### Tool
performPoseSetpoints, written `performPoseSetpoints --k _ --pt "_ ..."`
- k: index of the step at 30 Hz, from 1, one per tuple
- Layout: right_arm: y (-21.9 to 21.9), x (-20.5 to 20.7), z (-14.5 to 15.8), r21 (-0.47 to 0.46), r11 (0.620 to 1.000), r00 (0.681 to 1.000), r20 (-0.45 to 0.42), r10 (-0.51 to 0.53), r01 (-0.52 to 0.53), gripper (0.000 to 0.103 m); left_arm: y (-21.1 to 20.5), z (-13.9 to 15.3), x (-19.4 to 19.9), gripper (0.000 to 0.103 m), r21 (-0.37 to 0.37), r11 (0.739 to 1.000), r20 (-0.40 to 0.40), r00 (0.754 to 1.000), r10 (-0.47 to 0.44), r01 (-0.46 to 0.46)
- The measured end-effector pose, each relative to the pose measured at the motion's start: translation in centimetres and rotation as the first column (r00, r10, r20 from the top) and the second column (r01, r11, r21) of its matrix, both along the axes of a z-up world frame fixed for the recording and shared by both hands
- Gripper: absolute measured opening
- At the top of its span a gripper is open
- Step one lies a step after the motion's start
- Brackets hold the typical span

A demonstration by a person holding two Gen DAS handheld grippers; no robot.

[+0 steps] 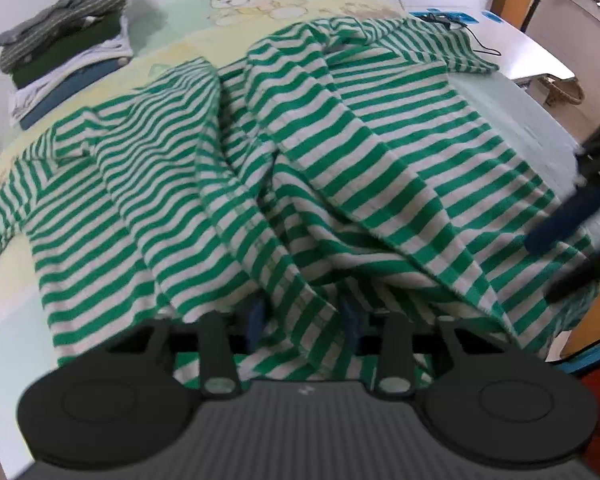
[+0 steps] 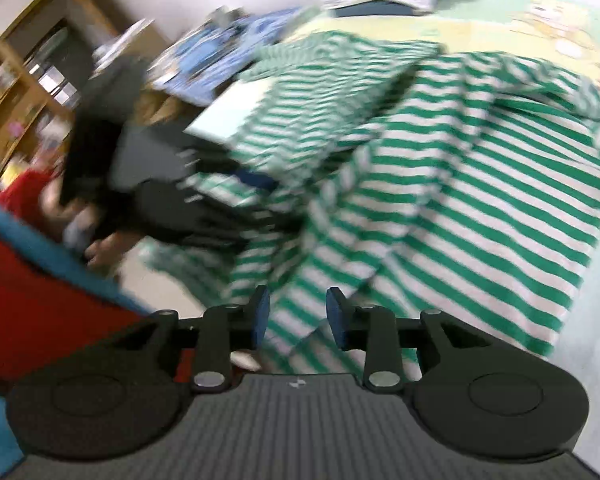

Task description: Fold clothes

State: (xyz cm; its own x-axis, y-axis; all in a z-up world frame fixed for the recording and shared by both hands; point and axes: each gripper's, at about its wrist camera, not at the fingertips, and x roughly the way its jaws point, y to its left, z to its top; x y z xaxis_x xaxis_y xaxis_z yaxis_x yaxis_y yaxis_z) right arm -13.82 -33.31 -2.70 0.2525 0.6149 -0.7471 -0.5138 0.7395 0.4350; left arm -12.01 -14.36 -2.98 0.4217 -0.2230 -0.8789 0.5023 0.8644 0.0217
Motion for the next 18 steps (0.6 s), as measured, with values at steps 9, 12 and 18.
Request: performPoseSetpoints --k 9,12,18 --pt "0.0 2.1 -3.1 0.069 0.996 0.990 -0.133 -0.047 0.056 0.038 3.3 6.2 -1.5 0.007 0.039 0.990 0.114 0.985 0.128 -0.133" --pt "0.6 2.0 -3.3 0.065 0.998 0.992 -0.130 -0.002 0.011 0.038 4.6 8.6 -2.0 0.007 0.041 0.981 0.164 0.970 0.180 -0.190" --pt "2.1 1.2 -2.8 0.023 0.990 0.991 0.002 0.136 -0.136 0.039 6.1 7.3 -1.6 0.009 0.083 0.961 0.163 0.955 0.248 -0.264"
